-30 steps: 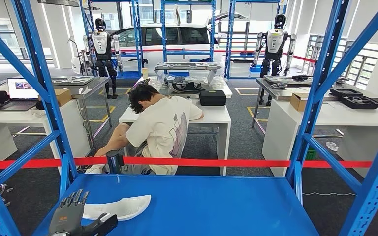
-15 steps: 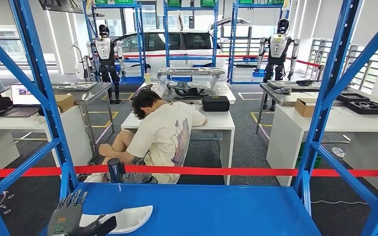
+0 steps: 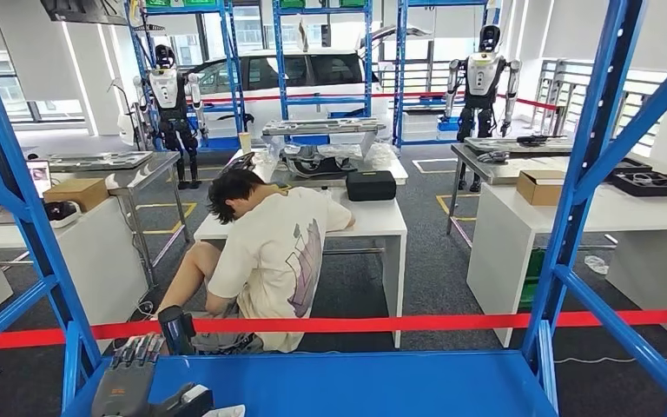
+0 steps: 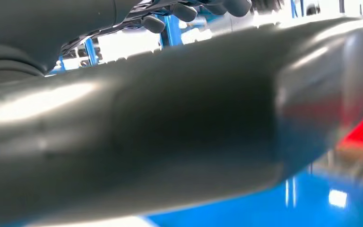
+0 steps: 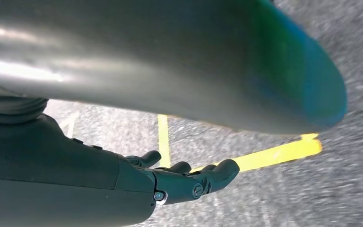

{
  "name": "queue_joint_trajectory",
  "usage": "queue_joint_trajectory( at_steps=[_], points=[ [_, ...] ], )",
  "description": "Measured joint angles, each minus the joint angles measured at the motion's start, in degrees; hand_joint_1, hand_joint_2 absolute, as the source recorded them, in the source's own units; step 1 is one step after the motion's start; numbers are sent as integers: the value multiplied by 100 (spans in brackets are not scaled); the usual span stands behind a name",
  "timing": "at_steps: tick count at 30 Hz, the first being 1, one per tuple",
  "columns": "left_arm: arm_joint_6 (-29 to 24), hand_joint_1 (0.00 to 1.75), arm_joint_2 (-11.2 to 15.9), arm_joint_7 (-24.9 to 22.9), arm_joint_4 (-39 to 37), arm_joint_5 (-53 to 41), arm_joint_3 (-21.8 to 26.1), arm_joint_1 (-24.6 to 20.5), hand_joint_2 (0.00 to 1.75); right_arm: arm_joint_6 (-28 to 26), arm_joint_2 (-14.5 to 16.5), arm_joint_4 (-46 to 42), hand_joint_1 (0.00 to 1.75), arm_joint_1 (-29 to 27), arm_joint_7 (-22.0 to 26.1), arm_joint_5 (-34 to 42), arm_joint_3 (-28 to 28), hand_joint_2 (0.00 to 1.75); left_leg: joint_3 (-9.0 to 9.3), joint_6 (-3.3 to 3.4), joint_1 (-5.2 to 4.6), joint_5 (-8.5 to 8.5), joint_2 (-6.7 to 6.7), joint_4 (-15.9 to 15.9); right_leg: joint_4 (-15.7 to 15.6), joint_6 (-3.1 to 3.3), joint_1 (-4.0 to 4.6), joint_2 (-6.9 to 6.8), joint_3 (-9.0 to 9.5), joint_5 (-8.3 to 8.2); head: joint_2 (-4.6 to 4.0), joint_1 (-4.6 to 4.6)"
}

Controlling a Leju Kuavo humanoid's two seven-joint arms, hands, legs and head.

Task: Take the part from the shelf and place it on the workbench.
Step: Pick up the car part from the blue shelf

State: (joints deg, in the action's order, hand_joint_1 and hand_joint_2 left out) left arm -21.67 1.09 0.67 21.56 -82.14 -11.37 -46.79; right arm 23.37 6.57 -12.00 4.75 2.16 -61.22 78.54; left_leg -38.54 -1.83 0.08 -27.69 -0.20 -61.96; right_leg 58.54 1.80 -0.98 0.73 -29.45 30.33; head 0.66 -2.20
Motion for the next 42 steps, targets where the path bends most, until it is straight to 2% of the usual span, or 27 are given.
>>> queue_joint_trajectory(
  at_steps=[1, 2, 5, 6, 7, 9, 10, 11, 12, 13, 15, 16, 18, 22, 26, 29, 33, 35, 37, 39, 40, 41, 42],
  points=[
    [-68, 0, -12, -37, 9, -15, 0, -7, 0, 0, 4, -1, 0, 9, 3, 0, -3, 0, 38, 24, -8, 298, 3, 236, 2, -34, 5, 11, 45, 59, 0, -2],
    [-114, 0, -27, -64, 23, -22, 0, -14, 0, 0, 5, -1, 0, 16, 5, 0, -7, 0, 52, 49, -18, 493, 5, 358, -4, -71, 10, 20, 63, 103, 1, 0],
    [-177, 0, -85, -110, 104, -31, 0, -56, 0, 0, 5, -2, 0, 33, 9, -1, -26, 0, 93, 149, -26, 526, -13, 382, -28, -172, 9, 19, 104, 180, 1, 10],
    [-188, 0, -102, -119, 128, -31, 1, -83, 0, 0, 6, -3, 0, 33, 13, -1, -30, 0, 119, 188, -18, 515, -16, 402, 69, -196, 8, 6, 68, 244, 1, 13],
    [-192, 0, -114, -125, 143, -32, 4, -106, 0, 4, 8, -3, 0, 33, 16, -1, -32, 0, 150, 226, -13, 502, -14, 422, 294, -216, 7, -4, -42, 355, 1, 16],
    [-194, 0, -138, -131, 154, -32, 10, -128, 0, 15, 11, -4, 0, 31, 20, 0, -33, 0, 192, 291, -25, 461, -6, 432, 1051, -237, 9, -21, -478, 644, 0, 21],
    [-198, 0, -151, -128, 154, -32, 13, -127, 0, 21, 12, -4, 0, 27, 19, 0, -34, 0, 207, 310, -37, 441, -6, 429, 1421, -242, 10, -22, -730, 731, 0, 21],
    [-210, 0, -167, -111, 153, -32, 14, -124, 0, 23, 12, -4, 0, 23, 19, 0, -34, 0, 221, 322, -47, 421, -9, 422, 1627, -242, 11, -22, -914, 717, 0, 21],
    [-223, 0, -181, -92, 153, -32, 15, -123, 0, 24, 12, -4, 0, 20, 18, 0, -34, 0, 232, 326, -54, 399, -14, 412, 1638, -237, 13, -23, -1004, 607, 0, 22],
    [-239, 0, -192, -69, 154, -32, 16, -126, 0, 24, 12, -4, 0, 19, 18, 0, -36, 0, 244, 324, -57, 381, -20, 397, 1440, -226, 14, -23, -983, 409, 0, 22],
    [-259, 0, -212, -32, 160, -35, 19, -146, 0, 24, 12, -4, 0, 26, 19, 0, -41, 0, 257, 299, -59, 347, -31, 351, 711, -187, 21, -32, -728, -10, 0, 22],
    [-264, 0, -220, -20, 165, -44, 20, -162, 0, 25, 12, -5, 0, 32, 19, 0, -47, 0, 258, 271, -68, 321, -41, 323, 410, -167, 28, -38, -607, -142, 0, 21],
    [-265, 0, -236, -13, 178, -69, 21, -202, 0, 26, 16, -6, 0, 42, 20, 0, -66, 0, 258, 217, -84, 275, -55, 292, 141, -135, 42, -47, -496, -231, 0, 21],
    [-268, 0, -262, -15, 185, -88, 22, -256, 0, 22, 50, -10, 0, 43, 20, 0, -93, 0, 285, 266, -105, 198, -51, 325, 114, -113, 49, -35, -447, -236, 0, 20],
    [-261, 0, -273, -2, 162, -79, 22, -278, 0, 17, 65, -13, 0, 28, 15, 20, -95, 0, 365, 225, -106, 244, -39, 356, 113, -85, 43, -20, -431, -237, 0, 20],
    [-244, 0, -275, 9, 136, -73, 22, -297, 0, 18, 88, -14, 0, 28, 12, 48, -95, 0, 368, 226, -112, 246, -40, 346, 112, -95, 34, -20, -422, -234, 0, 20],
    [-234, 0, -278, 24, 117, -72, 22, -321, 0, 17, 99, -13, 0, 29, 15, 59, -95, 0, 367, 262, -131, 237, -41, 355, 86, -129, 20, -19, -390, -228, 0, 21],
    [-233, 0, -293, 30, 119, -72, 22, -332, 0, 17, 98, -16, 0, 29, 17, 60, -95, 0, 421, 276, -95, 298, -25, 463, 104, -158, 27, -25, -386, -186, 0, 21],
    [-229, 0, -314, 33, 115, -70, 22, -347, 0, 17, 97, -21, 0, 29, 18, 63, -95, 0, 462, 291, -51, 355, -2, 560, 474, -198, 32, -35, -548, 75, 0, 22],
    [-223, 0, -324, 36, 97, -68, 22, -347, 0, 25, 97, -24, 0, 24, 17, 67, -95, 0, 440, 305, -44, 359, 12, 559, 1194, -245, 16, -39, -887, 432, 0, 23],
    [-221, 0, -331, 38, 83, -67, 22, -338, 0, 29, 97, -24, 0, 20, 15, 69, -95, 0, 422, 306, -40, 358, 16, 546, 1469, -268, 2, -39, -1019, 510, 0, 23],
    [-219, 0, -337, 42, 68, -67, 22, -330, 0, 33, 97, -24, 0, 18, 14, 74, -94, 0, 401, 303, -32, 356, 17, 526, 1570, -292, -12, -41, -1069, 485, 0, 23],
    [-217, 0, -342, 46, 55, -67, 22, -326, 0, 33, 96, -24, 0, 18, 13, 79, -94, 0, 377, 291, -17, 351, 17, 496, 1441, -318, -30, -44, -1004, 353, 0, 23]
  ],
)
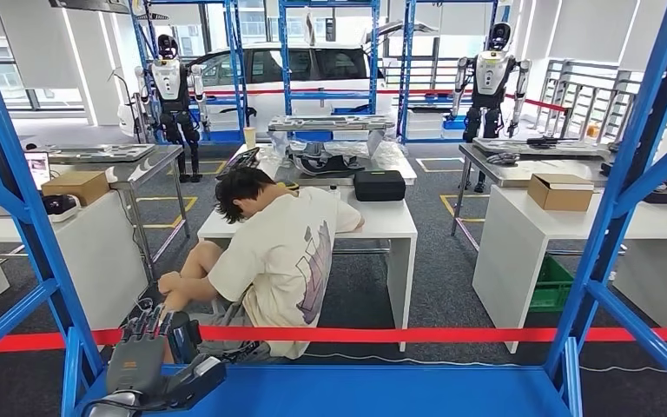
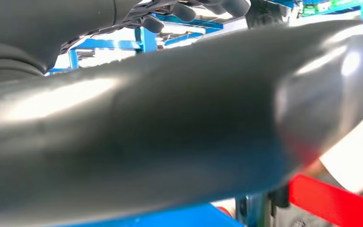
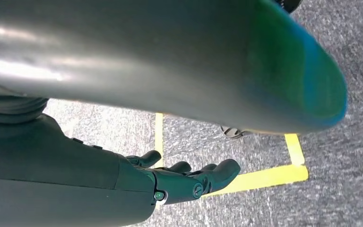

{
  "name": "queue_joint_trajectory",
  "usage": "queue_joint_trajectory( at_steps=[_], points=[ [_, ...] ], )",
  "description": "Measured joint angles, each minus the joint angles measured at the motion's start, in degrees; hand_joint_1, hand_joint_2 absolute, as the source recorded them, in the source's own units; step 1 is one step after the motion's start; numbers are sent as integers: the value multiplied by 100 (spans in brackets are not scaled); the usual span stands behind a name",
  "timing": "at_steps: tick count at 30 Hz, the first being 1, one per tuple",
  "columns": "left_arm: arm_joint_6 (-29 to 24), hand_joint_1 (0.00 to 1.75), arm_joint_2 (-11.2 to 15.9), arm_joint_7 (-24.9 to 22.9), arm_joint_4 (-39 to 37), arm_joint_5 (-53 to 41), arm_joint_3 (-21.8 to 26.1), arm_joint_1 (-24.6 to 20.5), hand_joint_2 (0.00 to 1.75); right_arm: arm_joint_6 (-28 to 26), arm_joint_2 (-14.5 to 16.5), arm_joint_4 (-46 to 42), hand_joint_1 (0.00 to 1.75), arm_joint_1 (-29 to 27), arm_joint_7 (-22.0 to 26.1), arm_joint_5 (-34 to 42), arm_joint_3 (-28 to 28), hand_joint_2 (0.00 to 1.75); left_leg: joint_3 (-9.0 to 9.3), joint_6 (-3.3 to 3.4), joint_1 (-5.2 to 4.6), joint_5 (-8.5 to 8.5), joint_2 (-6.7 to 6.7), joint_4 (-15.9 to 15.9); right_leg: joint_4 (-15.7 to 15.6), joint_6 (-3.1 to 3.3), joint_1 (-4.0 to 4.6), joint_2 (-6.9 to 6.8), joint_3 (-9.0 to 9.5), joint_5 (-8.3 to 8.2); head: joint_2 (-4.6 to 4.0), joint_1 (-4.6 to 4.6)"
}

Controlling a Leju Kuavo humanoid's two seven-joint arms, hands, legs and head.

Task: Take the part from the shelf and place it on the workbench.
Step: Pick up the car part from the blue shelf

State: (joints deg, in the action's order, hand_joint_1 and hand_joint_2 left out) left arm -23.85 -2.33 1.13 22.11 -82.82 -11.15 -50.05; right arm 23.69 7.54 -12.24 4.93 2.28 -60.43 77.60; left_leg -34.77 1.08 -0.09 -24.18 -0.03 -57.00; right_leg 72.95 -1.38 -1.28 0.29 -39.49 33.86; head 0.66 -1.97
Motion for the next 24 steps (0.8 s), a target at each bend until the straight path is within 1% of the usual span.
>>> queue_joint_trajectory(
  at_steps=[1, 2, 3, 4, 5, 6, 7, 8, 9, 10, 11, 12, 13, 14, 15, 16, 18, 19, 20, 21, 22, 23, 24],
  points=[
    [0, 0, -4, 3, -10, 0, 0, 1, 0, 0, -1, 0, 0, 2, -1, 6, 1, 0, -26, -22, 19, -10, 0, -42, -319, -28, -23, -6, 167, -187, 0, 0],
    [0, 0, -5, 7, -17, 0, 0, -2, 0, 0, 1, 0, 0, 6, -1, 13, 1, 0, -59, -57, 33, -25, -2, -93, -687, -48, -37, -8, 366, -318, 0, 0],
    [1, 0, -7, 7, -22, 1, 1, -6, 0, 0, 2, 0, 0, 7, -1, 18, 1, 0, -89, -100, 39, -40, -6, -144, -963, -34, -39, 5, 513, -439, 0, -1],
    [2, 0, -9, 8, -25, 1, 1, -9, 0, 0, 4, 0, 0, 6, -1, 22, 1, 0, -116, -143, 38, -50, -13, -195, -1139, -4, -41, 19, 600, -477, 0, -1],
    [3, 0, -11, 8, -27, 2, 2, -13, 0, 0, 7, 0, 0, 7, -1, 25, 1, 0, -139, -184, 32, -48, -23, -226, -1175, 50, -30, 38, 608, -466, 1, -2],
    [5, 0, -14, 8, -29, 2, 2, -15, 0, 0, 7, 0, 0, 7, 1, 27, 1, 0, -151, -222, 29, -37, -32, -238, -1161, 112, -21, 53, 580, -490, 1, -3],
    [5, 0, -15, 9, -32, 2, 2, -16, 0, 0, 7, 0, 0, 9, 2, 32, 1, 0, -173, -256, 34, -28, -36, -246, -1181, 163, -26, 51, 571, -483, 1, -4],
    [6, 0, -14, 9, -37, 2, 2, -17, 0, 0, 7, 0, 0, 12, 4, 36, 1, 0, -200, -288, 43, -59, -35, -275, -1186, 216, -24, 45, 556, -503, 1, -6],
    [7, 0, -14, 9, -42, 2, 2, -16, 0, 0, 7, -1, 0, 12, 6, 39, 1, 0, -253, -317, 51, -164, -31, -390, -1205, 264, -25, 37, 542, -532, 0, -8],
    [7, 0, -14, 9, -49, 2, 2, -16, 0, 0, 6, -1, 0, 11, 6, 41, 2, 0, -339, -339, 59, -333, -26, -606, -1222, 304, -28, 29, 522, -565, 0, -8],
    [7, 0, -15, 9, -55, 3, 2, -15, 0, 0, 5, -2, 0, 10, 5, 41, 2, 0, -449, -356, 62, -554, -23, -928, -1228, 331, -21, 24, 495, -594, 0, -9],
    [7, 0, -15, 9, -63, 3, 2, -10, 0, 0, 5, -2, 0, 8, 5, 41, 3, 0, -575, -367, 64, -769, -22, -1301, -1231, 347, -10, 24, 460, -623, 0, -9],
    [7, 0, -14, 9, -74, 4, 2, -2, 0, 0, 5, -2, 0, 6, 5, 41, 3, 0, -664, -370, 65, -911, -22, -1604, -1229, 352, 1, 23, 423, -651, 0, -8],
    [7, 0, -14, 9, -85, 4, 2, 8, 0, 0, 5, -2, 0, 3, 5, 41, 3, 0, -683, -364, 64, -963, -22, -1764, -1228, 353, 13, 23, 386, -679, 0, -8],
    [7, 0, -14, 9, -94, 4, 2, 15, 0, 0, 5, -2, 0, 1, 5, 41, 3, 0, -599, -346, 62, -913, -23, -1714, -1227, 349, 24, 23, 351, -706, 0, -8],
    [7, 0, -14, 9, -98, 4, 2, 15, 0, 0, 5, -2, 0, 1, 5, 41, 3, 0, -399, -318, 58, -786, -23, -1439, -1226, 342, 32, 23, 321, -733, 0, -7],
    [7, 0, -15, 9, -95, 4, 2, -2, 0, 0, 7, -2, 0, 2, 6, 41, 3, 0, 111, -254, 31, -574, -22, -663, -1229, 308, 41, 23, 281, -784, 0, -7],
    [7, 0, -17, 9, -92, 4, 2, -12, 0, 0, 7, -2, 0, 2, 6, 41, 3, 0, 285, -233, 8, -514, -23, -388, -1238, 278, 38, 22, 275, -810, 1, -6],
    [7, 0, -19, 8, -91, 4, 2, -21, 0, 0, 7, -2, 0, 3, 6, 41, 3, 0, 364, -214, -16, -506, -23, -237, -1248, 243, 32, 20, 274, -836, 1, -6],
    [7, 0, -20, 8, -90, 4, 2, -25, 0, 0, 9, -2, 0, 3, 6, 41, 3, 0, 372, -200, -39, -492, -24, -203, -1266, 201, 24, 20, 276, -865, 1, -5],
    [7, 0, -21, 7, -91, 4, 2, -27, 0, 0, 13, -2, 0, 3, 5, 40, 3, 0, 356, -169, -47, -463, -24, -167, -1288, 160, 20, 20, 280, -893, 1, -4],
    [7, 0, -23, 5, -91, 4, 2, -32, 0, 0, 15, -2, 0, 4, 5, 40, 3, 0, 356, -135, -41, -432, -16, -120, -1280, 130, 12, 19, 270, -886, 1, -5],
    [7, 0, -25, 4, -91, 4, 2, -38, 0, 0, 19, -2, 0, 3, 5, 39, 3, 0, 350, -99, -32, -385, -9, -88, -1218, 106, 12, 15, 238, -817, 1, -3]
  ],
)
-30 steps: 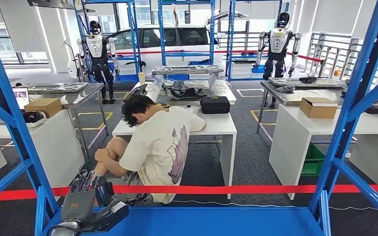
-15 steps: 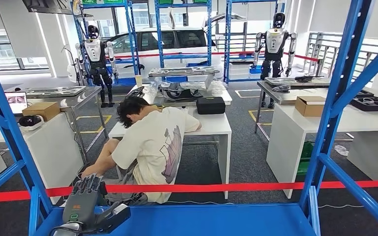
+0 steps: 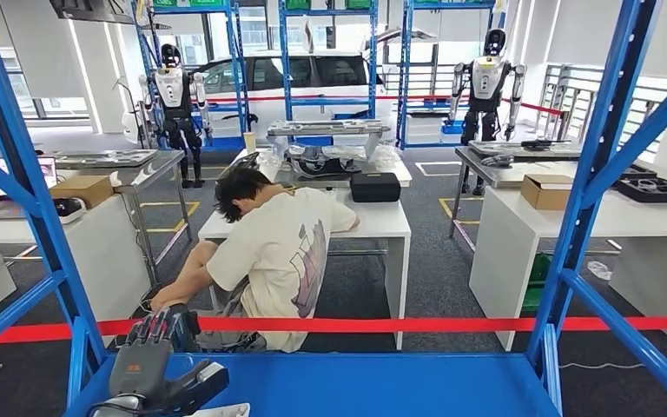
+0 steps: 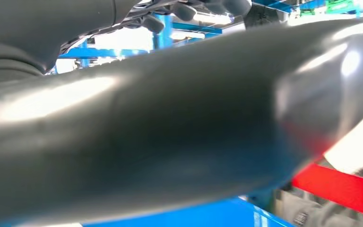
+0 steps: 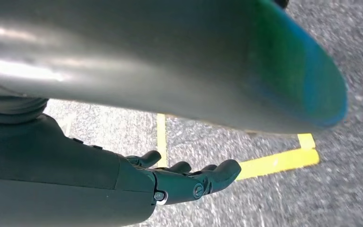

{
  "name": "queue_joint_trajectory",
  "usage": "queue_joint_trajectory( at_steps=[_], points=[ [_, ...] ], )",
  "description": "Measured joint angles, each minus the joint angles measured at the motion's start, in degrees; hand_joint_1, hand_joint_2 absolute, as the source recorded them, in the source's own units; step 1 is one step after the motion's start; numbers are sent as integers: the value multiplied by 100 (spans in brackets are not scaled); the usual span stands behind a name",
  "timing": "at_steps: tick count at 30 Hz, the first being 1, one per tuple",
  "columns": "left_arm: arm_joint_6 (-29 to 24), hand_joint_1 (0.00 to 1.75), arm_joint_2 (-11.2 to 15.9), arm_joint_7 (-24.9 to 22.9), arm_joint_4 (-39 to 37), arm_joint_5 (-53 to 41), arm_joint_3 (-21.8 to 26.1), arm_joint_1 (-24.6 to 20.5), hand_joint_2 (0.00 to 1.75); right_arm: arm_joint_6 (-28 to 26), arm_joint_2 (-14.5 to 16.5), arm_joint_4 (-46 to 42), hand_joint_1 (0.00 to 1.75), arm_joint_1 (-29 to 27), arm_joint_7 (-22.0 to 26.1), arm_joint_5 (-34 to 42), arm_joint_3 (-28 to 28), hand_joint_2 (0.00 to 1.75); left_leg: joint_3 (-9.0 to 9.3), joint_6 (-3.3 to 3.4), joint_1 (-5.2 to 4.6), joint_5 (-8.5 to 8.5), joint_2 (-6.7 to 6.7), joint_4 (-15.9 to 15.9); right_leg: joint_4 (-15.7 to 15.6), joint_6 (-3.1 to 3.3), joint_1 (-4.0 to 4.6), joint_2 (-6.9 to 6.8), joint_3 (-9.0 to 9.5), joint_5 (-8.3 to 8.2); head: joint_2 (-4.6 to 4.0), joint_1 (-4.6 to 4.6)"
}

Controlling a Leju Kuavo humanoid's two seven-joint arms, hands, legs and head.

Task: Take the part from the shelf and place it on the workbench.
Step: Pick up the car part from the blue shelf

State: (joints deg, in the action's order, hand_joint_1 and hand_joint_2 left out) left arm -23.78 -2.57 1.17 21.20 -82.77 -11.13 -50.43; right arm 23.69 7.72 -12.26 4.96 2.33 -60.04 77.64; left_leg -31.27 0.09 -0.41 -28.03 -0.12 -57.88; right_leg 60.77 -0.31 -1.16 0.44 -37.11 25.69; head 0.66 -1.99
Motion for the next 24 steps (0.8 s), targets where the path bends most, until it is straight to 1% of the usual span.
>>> queue_joint_trajectory(
  at_steps=[1, 2, 3, 4, 5, 6, 7, 8, 9, 10, 11, 13, 14, 15, 16, 17, 18, 19, 20, 21, 22, 23, 24],
  points=[
    [1, 0, -2, -3, 0, 2, 0, -5, 0, 3, 3, 0, 0, -2, -1, -1, 0, 0, -16, 42, 12, 51, 8, 32, 172, -15, 2, -3, -72, 150, -1, 1],
    [2, 0, -3, -6, -1, 5, 0, -7, 0, 11, 4, 0, 0, -2, -1, -3, 0, 0, -42, 73, 15, 93, 15, 46, 461, -21, 0, -7, -184, 364, -1, 2],
    [7, 0, -3, -8, -3, 9, 0, -1, 0, 20, 7, 0, 0, -2, -2, -7, 0, 0, -86, 99, 8, 125, 16, 45, 820, -31, 5, -9, -319, 590, -1, 3],
    [13, 0, -3, -10, -5, 12, 0, 12, 0, 28, 8, 0, 0, -2, -2, -11, 0, 0, -134, 114, 1, 155, 18, 36, 1172, -40, 6, -9, -440, 765, -1, 3],
    [21, 0, -4, -11, -9, 13, 0, 28, 0, 34, 7, 0, 0, -2, -2, -16, 0, 0, -182, 114, -4, 180, 19, 23, 1391, -46, 8, -9, -493, 840, -1, 3],
    [27, 0, -4, -11, -12, 13, 0, 41, 0, 34, 7, 0, 0, -2, -1, -20, 0, 0, -231, 109, -5, 202, 20, 4, 1405, -48, 10, -11, -442, 810, -1, 3],
    [31, 0, -4, -13, -14, 13, 0, 49, 0, 34, 6, 0, 0, -2, -1, -25, 0, 0, -279, 98, -2, 220, 21, -22, 1199, -46, 11, -14, -279, 698, -1, 4],
    [33, 0, -4, -14, -14, 13, 0, 50, 0, 33, 6, 0, 0, 0, 1, -28, 0, 0, -322, 86, 3, 232, 21, -55, 822, -39, 11, -18, -28, 557, -1, 4],
    [33, 0, -2, -16, -12, 13, 0, 48, 0, 33, 6, 0, 0, 6, 2, -32, -1, 0, -365, 66, 0, 242, 20, -89, 452, -20, 18, -20, 212, 463, -1, 4],
    [33, 0, -1, -20, -11, 14, 0, 46, 0, 33, 6, 0, 0, 8, 3, -33, -1, 0, -393, 44, -4, 251, 20, -117, 188, 7, 31, -18, 369, 382, -1, 3],
    [34, 0, -1, -23, -10, 14, 0, 42, 0, 34, 6, 0, 0, 10, 3, -34, -2, 0, -415, 17, -11, 262, 19, -140, 21, 40, 42, -15, 453, 365, -1, 2],
    [36, 0, 0, -27, -9, 14, 0, 38, 0, 35, 6, 0, 0, 10, 3, -36, -2, 0, -434, -53, -18, 302, 15, -144, -31, 115, 55, -8, 428, 336, -1, 1],
    [36, 0, 4, -26, -8, 14, 0, 35, 0, 35, 9, 0, 0, 11, 2, -37, -2, 0, -456, -89, -12, 303, 11, -157, -70, 151, 44, -14, 426, 328, -1, 2],
    [37, 0, 11, -27, -8, 13, 0, 33, 0, 35, 11, 0, 0, 11, 2, -37, -2, 0, -492, -125, -6, 250, 8, -209, -81, 188, 35, -20, 411, 293, -1, -1],
    [37, 0, 18, -27, -8, 13, 0, 29, 0, 34, 14, 0, 0, 11, 2, -37, -2, 0, -561, -158, 3, 112, 5, -369, -99, 222, 24, -26, 392, 257, -1, -4],
    [39, 0, 24, -28, -10, 13, 0, 28, 0, 34, 16, 0, 0, 10, 1, -38, -2, 0, -665, -190, 20, -91, 3, -637, -109, 246, 18, -32, 363, 222, -1, -6],
    [44, 0, 26, -27, -13, 13, 0, 29, 0, 33, 15, 0, 0, 10, 1, -37, -2, 0, -787, -220, 33, -322, 3, -988, -110, 260, 19, -32, 324, 191, -1, -9],
    [50, 0, 27, -26, -20, 13, 0, 36, 0, 33, 15, 0, 0, 10, -1, -37, -2, 0, -905, -244, 48, -519, 3, -1353, -109, 264, 21, -32, 279, 158, -1, -8],
    [58, 0, 27, -24, -28, 13, 0, 45, 0, 33, 15, 0, 0, 8, -3, -37, -2, 0, -970, -260, 60, -625, 3, -1608, -107, 260, 23, -32, 237, 126, -1, -8],
    [64, 0, 27, -21, -37, 13, 0, 53, 0, 33, 15, 0, 0, 5, -5, -36, -2, 0, -940, -268, 69, -624, 4, -1674, -106, 253, 24, -32, 193, 96, -1, -8],
    [68, 0, 27, -18, -42, 14, 0, 54, 0, 33, 15, 0, 0, 3, -7, -36, -2, 0, -798, -268, 78, -528, 5, -1517, -106, 240, 23, -31, 155, 67, -1, -8],
    [71, 0, 26, -13, -44, 14, 0, 48, 0, 33, 15, 0, 0, 2, -8, -36, -2, 0, -559, -262, 85, -378, 6, -1169, -106, 223, 21, -31, 126, 42, -1, -8],
    [72, 0, 26, -9, -42, 15, 0, 35, 0, 33, 15, 0, 0, 2, -8, -35, -2, 0, -286, -251, 88, -275, 8, -736, -105, 199, 20, -31, 103, 19, -1, -8]
  ],
)
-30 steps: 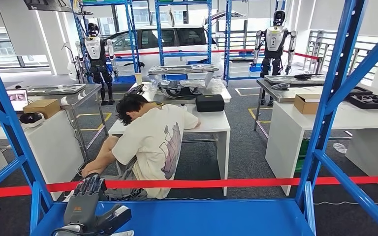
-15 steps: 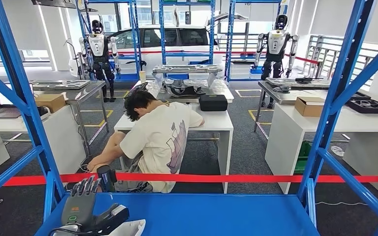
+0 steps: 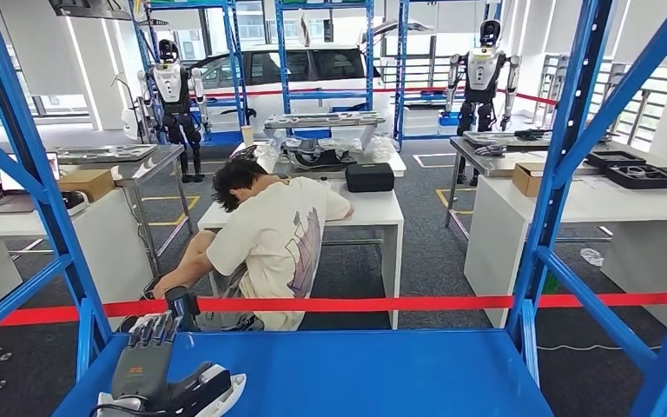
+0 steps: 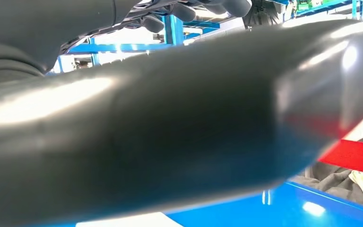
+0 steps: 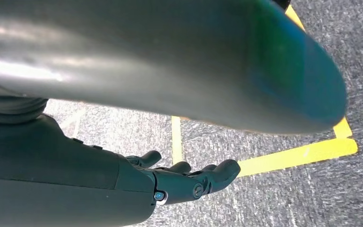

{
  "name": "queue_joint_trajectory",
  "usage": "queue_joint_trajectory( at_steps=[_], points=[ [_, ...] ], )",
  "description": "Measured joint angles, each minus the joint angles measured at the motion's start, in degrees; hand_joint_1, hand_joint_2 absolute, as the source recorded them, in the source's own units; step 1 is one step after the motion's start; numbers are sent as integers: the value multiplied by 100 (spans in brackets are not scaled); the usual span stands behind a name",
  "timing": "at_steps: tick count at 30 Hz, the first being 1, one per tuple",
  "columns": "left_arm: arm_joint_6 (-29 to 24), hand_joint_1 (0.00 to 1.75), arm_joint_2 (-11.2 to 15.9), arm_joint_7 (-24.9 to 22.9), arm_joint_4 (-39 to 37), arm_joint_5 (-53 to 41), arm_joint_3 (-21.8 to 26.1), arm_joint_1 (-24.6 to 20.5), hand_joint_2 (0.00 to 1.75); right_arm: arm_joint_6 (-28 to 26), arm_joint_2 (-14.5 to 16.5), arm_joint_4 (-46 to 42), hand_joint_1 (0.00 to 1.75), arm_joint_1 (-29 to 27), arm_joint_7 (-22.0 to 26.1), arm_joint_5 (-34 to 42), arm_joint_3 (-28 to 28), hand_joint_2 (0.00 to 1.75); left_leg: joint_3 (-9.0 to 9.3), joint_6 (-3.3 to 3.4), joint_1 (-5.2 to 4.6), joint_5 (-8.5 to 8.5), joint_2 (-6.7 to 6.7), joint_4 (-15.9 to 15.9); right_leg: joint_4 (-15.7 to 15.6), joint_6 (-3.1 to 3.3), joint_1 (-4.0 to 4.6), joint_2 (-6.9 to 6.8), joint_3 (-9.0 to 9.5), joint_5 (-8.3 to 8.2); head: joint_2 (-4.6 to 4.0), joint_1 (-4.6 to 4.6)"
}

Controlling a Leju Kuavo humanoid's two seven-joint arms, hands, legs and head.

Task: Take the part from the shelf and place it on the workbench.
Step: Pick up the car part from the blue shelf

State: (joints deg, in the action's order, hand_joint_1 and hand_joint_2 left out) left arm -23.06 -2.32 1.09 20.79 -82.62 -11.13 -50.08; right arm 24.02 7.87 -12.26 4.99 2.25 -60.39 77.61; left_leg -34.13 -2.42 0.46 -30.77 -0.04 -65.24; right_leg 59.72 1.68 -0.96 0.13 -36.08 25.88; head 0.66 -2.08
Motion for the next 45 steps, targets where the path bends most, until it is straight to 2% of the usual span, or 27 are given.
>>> queue_joint_trajectory(
  at_steps=[1, 2, 3, 4, 5, 7, 9, 10, 13, 20, 24, 31, 35, 39, 45],
  points=[
    [0, 0, -4, 6, 3, 4, 0, -13, 0, 0, 0, 0, 0, 1, -1, 1, 0, 0, 218, 22, -12, 88, -5, 338, -2, -33, -2, 0, -14, -25, 1, 2],
    [5, 0, -8, 17, 5, 17, 0, -24, 0, 0, 0, 0, 0, 2, -1, 2, 0, 0, 345, 50, -27, 116, -10, 570, -3, -68, -3, 0, -22, -48, 1, 2],
    [17, 0, -12, 34, 7, 39, 0, -32, 0, 0, 0, 0, 0, 5, -3, 5, 0, 0, 391, 81, -43, 112, -18, 676, -6, -102, -2, 2, -30, -68, 1, 3],
    [35, 0, -18, 56, 7, 63, 0, -34, 0, 0, 0, 0, 0, 7, -6, 7, 0, 0, 389, 104, -56, 141, -24, 690, -14, -88, 0, 3, -35, -70, 1, 4],
    [61, 0, -20, 79, 5, 86, 0, -38, 0, 0, 0, 0, 0, 6, -9, 10, 0, 0, 383, 126, -61, 146, -24, 719, -22, -41, 4, 5, -41, -84, 0, 3],
    [112, 0, -28, 109, -1, 104, 0, -41, 87, 1, 1, 0, 0, -2, -15, 12, 0, 0, 379, 161, -71, 179, -26, 734, -60, 37, 5, 4, -44, -121, 0, 6],
    [150, 0, -37, 116, -10, 100, 0, -41, 175, 20, 4, 0, 0, -1, -17, 14, 0, 0, 354, 203, -82, 208, -27, 732, -107, -31, -2, 2, -42, -195, 0, 8],
    [173, 0, -42, 114, -15, 94, 0, -40, 175, 31, 6, 0, 0, 2, -17, 14, 0, 0, 342, 217, -84, 219, -26, 731, -129, -74, -5, 3, -42, -226, 0, 7],
    [266, 0, -68, 112, -24, 81, 0, -38, 175, 41, 7, 0, 0, 1, -15, 16, 0, 0, 318, 239, -85, 237, -23, 726, -171, -121, -7, 7, -43, -269, 0, 8],
    [317, 0, -88, 212, -21, 138, 0, -35, 175, 42, 9, 0, 0, 2, -11, 20, 0, 0, 305, 246, -89, 240, -23, 719, -186, -156, -7, 7, -47, -285, 0, 7],
    [83, 0, -96, 240, 2, 194, 0, -27, 0, 43, 9, 0, 0, 2, -15, 32, 0, 0, 301, 246, -87, 240, -23, 719, -186, -174, -5, 7, -53, -280, 0, 7],
    [-958, 0, -111, 186, 166, 177, -1, 17, 0, 42, 9, 0, 0, 1, -21, 70, 0, 0, 298, 243, -82, 242, -22, 721, -179, -177, 0, 8, -63, -277, 0, 7],
    [-1128, 0, -137, 277, 221, 168, -4, 37, 0, 42, 9, 0, 0, 2, -21, 71, -1, 0, 298, 240, -81, 244, -22, 721, -176, -177, 0, 8, -63, -277, 0, 7],
    [-1098, 0, -181, 427, 228, 235, -4, 102, 175, 42, 9, 0, 0, 2, -17, 67, -7, 0, 298, 239, -81, 245, -22, 721, -176, -177, 0, 8, -63, -278, 0, 7],
    [-1009, 0, -235, 683, 211, 567, -4, 213, 175, 42, 9, 0, 0, 2, -17, 49, -23, 0, 296, 239, -81, 245, -22, 721, -176, -177, 0, 8, -65, -277, 0, 7]
  ],
)
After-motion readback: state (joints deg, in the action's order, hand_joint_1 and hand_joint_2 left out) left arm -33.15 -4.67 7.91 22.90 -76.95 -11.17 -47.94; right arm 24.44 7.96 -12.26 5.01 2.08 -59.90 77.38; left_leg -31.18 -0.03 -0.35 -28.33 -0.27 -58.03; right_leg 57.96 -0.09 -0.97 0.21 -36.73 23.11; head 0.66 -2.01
